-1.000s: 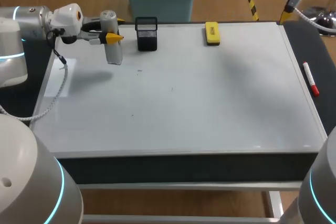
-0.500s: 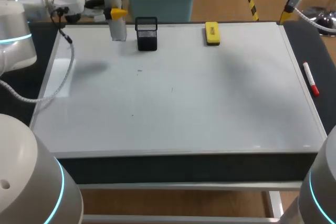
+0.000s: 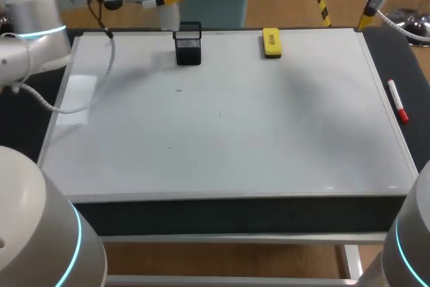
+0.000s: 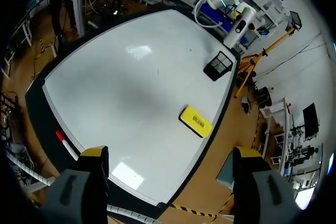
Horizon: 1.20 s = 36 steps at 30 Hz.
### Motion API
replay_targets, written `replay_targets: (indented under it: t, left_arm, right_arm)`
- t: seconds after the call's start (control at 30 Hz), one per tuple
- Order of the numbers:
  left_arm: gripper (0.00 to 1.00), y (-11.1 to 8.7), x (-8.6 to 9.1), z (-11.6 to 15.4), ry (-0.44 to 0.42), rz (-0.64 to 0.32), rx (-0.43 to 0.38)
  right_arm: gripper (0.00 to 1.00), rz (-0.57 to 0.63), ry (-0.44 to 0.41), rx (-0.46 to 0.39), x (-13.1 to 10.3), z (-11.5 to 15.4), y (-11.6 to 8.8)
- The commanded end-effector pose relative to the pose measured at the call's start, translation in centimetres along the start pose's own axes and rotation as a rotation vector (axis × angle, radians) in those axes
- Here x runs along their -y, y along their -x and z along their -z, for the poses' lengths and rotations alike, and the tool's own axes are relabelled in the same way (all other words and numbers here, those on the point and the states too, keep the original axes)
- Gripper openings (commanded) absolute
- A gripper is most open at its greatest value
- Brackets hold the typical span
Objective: Pick up the inspection probe, press it on each red-marked spot on the whiteboard one by one, put down the probe, pick up the eraser, and wipe off all the red marks.
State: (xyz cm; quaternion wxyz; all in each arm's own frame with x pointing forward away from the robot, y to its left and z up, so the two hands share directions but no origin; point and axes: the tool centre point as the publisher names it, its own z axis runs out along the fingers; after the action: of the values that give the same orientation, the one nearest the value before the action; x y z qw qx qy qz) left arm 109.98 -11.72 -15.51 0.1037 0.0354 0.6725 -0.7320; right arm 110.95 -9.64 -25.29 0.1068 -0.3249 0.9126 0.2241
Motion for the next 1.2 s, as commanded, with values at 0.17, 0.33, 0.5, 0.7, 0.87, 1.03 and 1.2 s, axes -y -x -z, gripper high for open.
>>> replay_targets:
  t: [0.17, 0.33, 0.5, 0.7, 0.87, 1.03, 1.2]
  left_arm:
    - [0.00, 1.8, -2.2, -2.2, -0.035, 0.014, -0.004]
    - [0.00, 2.3, -3.1, -2.6, -0.038, 0.035, -0.009]
    - [0.00, 2.6, -3.9, -3.0, -0.042, 0.049, -0.012]
    - [0.00, 3.0, -4.9, -3.1, -0.040, 0.052, -0.017]
    - [0.00, 2.9, -5.9, -2.9, -0.038, 0.073, -0.024]
    - [0.00, 2.8, -7.1, -2.9, -0.042, 0.096, -0.032]
    - [0.00, 3.0, -8.5, -3.2, -0.044, 0.116, -0.046]
  right_arm:
    - [1.00, 0.002, -0.003, -0.003, 0.0, 0.1, 0.0]
    - [1.00, 0.002, -0.003, -0.003, 0.0, 0.1, 0.0]
    - [1.00, 0.002, -0.003, -0.003, 0.0, 0.1, 0.0]
    - [1.00, 0.002, -0.003, -0.003, 0.0, 0.1, 0.0]
    - [1.00, 0.002, -0.003, -0.003, 0.0, 0.1, 0.0]
    - [1.00, 0.002, -0.003, -0.003, 0.0, 0.1, 0.0]
    - [1.00, 0.002, -0.003, -0.003, 0.0, 0.1, 0.0]
